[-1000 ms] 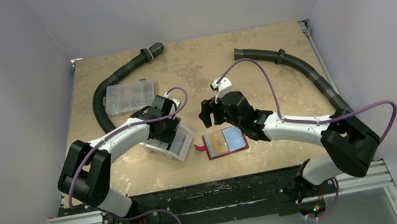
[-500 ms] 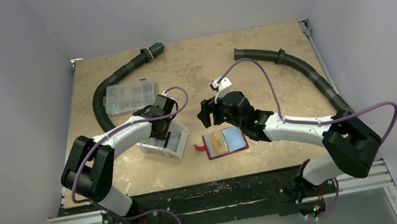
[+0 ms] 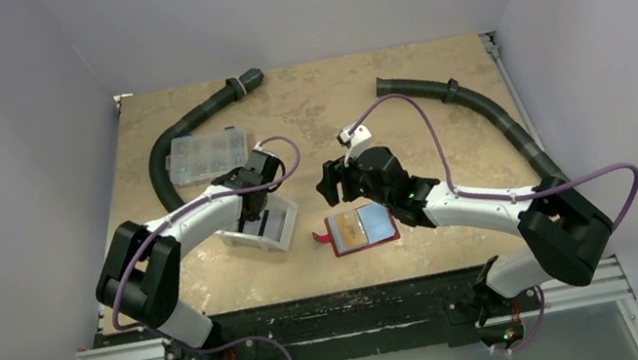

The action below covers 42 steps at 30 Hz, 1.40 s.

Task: Put the credit cards into the card holder
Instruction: Pick up the credit card from the storage box.

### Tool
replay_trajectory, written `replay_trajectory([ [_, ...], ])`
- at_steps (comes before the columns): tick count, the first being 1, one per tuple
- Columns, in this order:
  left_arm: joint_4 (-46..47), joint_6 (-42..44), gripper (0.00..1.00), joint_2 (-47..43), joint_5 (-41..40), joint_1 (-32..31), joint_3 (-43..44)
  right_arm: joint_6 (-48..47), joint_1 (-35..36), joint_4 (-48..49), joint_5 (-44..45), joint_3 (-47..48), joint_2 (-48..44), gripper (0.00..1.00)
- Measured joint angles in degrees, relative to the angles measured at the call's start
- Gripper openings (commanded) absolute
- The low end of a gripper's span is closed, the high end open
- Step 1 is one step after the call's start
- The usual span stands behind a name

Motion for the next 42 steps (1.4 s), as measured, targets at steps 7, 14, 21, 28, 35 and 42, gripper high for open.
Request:
replay_trajectory([
  [7,-0.79,0.0,0.26,0.0,-1.18,0.02,0.0,0.02,0.0,0.24,-0.31,0.0,0.0,0.7],
  [14,-1.31,0.07,0.17,0.11,-0.94,0.02,0.0,0.02,0.0,0.59,-0.96,-0.11,0.0,0.69],
  [21,-1.84,1.33,0.0,0.11,0.98,0.07,0.17,0.04,0.0,0.63,-1.22,-0.11,0.0,0.68],
  [28,-2.21,2.4,0.0,0.0,1.9,0.46,0.52,0.04,0.0,0.63,-1.22,-0.11,0.0,0.68],
  [35,-6.03,2.4,0.0,-3.06,6.25,0.76,4.02,0.04,0.0,0.63,-1.2,-0.11,0.0,0.68],
  [42,-9.01,2.34,0.0,-6.86,9.62,0.76,6.78,0.04,-0.07,0.63,-1.22,-0.11,0.0,0.68],
])
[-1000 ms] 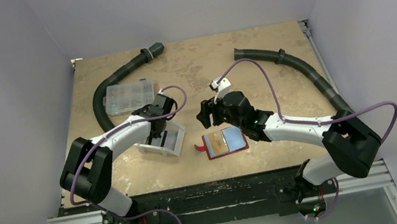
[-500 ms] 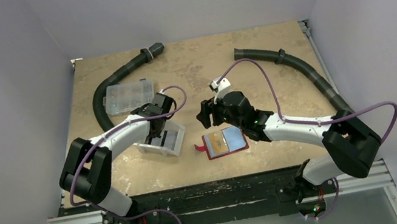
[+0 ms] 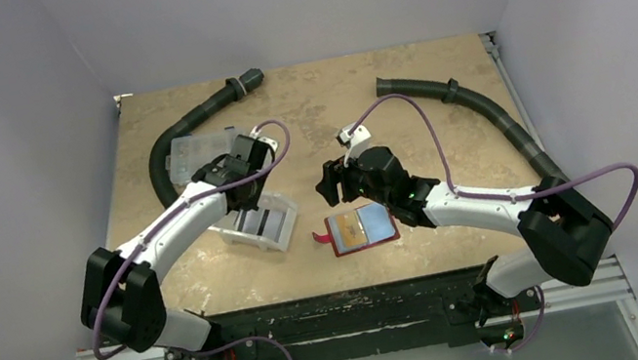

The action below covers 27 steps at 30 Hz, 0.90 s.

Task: Put the credit cards into the card holder
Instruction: Pick up the credit card from the storage box, then insert the credit card into the card holder.

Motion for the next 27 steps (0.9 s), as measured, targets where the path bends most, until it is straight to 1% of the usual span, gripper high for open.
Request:
replay_trajectory([
  [5,-2.25,-0.07,0.0,-1.77,4.09,0.0,1.6,0.04,-0.04,-0.13,-0.07,0.0,0.0,0.71],
  [10,-4.76,-0.31,0.0,-5.55,12.37,0.0,5.88,0.96,-1.16,-1.99,-2.14,0.0,-0.39,0.73],
  [14,-3.04,-2.67,0.0,-9.29,21.77,0.02,9.03,3.02,-6.05,-4.85,-8.83,-0.02,-3.67,0.73],
  [17,-0.11,-5.92,0.0,-10.88,28.83,0.13,9.25,3.45,-10.1,-6.75,-13.68,-0.02,-5.6,0.69],
  [20,4.42,-10.84,0.0,-10.78,35.69,0.13,8.83,3.63,-13.14,-9.55,-18.23,-0.46,-6.14,0.59],
  [22,11.72,-16.13,0.0,-10.78,41.22,0.13,6.19,4.02,-15.1,-10.82,-21.7,-1.68,-6.27,0.55],
  [24,20.52,-21.84,0.0,-10.19,46.23,0.13,1.7,4.52,-17.35,-11.67,-25.79,-3.69,-6.27,0.49],
  [27,30.29,-28.89,0.0,-6.14,51.08,-0.42,-3.74,4.92,-20.37,-12.9,-30.93,-5.95,-5.44,0.42],
])
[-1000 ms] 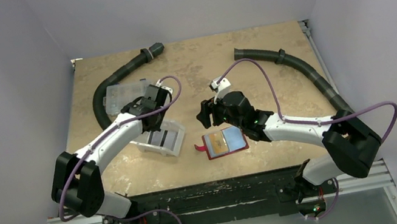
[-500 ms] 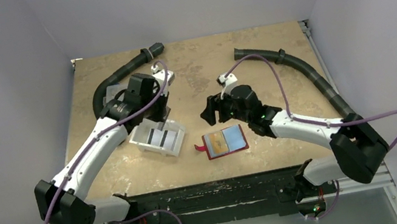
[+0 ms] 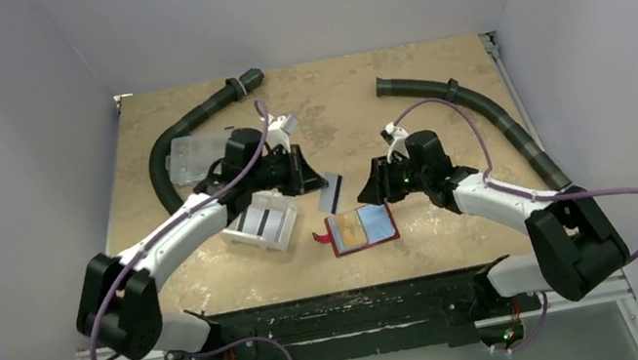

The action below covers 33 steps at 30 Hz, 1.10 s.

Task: Put the credit cards into the card holder
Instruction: Insert the credit card into the card holder.

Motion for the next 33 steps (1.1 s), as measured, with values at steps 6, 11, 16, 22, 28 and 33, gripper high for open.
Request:
replay_trajectory([
  [6,13.4,-11.69,0.0,9.84,2.01,-4.72,-7.98,0.37,-2.54,-0.2,-3.02,-2.75,3.65,0.24],
  [11,19.78,-18.8,0.0,13.97,1.16,-8.66,-10.29,0.57,-4.11,-1.09,-1.18,-3.69,7.89,0.1],
  [16,20.94,-23.06,0.0,13.99,-2.12,-8.96,-11.08,2.08,-4.72,-1.49,1.44,-4.87,7.19,0.09],
  [22,20.96,-27.23,0.0,14.47,-5.99,-9.09,-12.68,3.13,-4.76,-1.18,2.34,-5.31,6.88,0.08],
  [28,20.31,-30.05,0.0,16.7,-8.09,-9.94,-12.96,3.23,-4.76,-1.14,2.47,-5.31,6.95,0.07],
  [33,19.04,-31.61,0.0,18.03,-8.9,-10.47,-12.94,3.21,-4.76,-1.07,2.47,-5.31,7.04,0.07],
])
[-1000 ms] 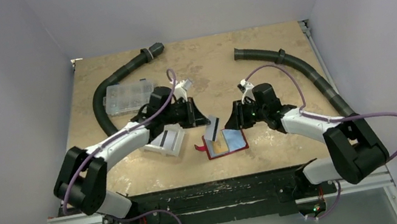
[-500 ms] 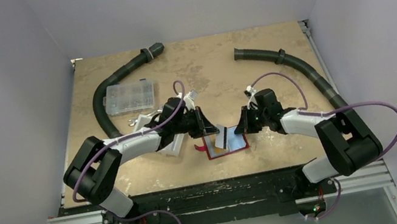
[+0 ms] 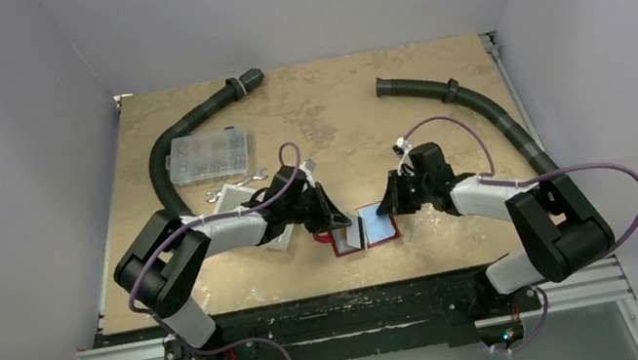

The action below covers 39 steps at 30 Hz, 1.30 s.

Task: Put the credit cards into the card holder
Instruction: Insert the credit card into the card holder.

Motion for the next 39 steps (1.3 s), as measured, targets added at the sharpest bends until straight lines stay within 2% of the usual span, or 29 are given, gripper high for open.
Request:
replay_trajectory([
  [13,-2.54,-3.1,0.0,1.49,-2.86,-0.68,1.51,-0.02,0.0,0.0,0.0,0.0,0.02,0.06],
  [26,1.77,-2.38,0.0,4.11,-3.78,-1.05,1.97,-0.07,0.0,0.0,-0.04,0.0,0.02,0.05],
  [39,11.32,-3.52,0.0,4.61,-7.19,-1.99,-1.77,-0.07,-0.02,0.0,-0.09,0.0,0.04,0.05],
])
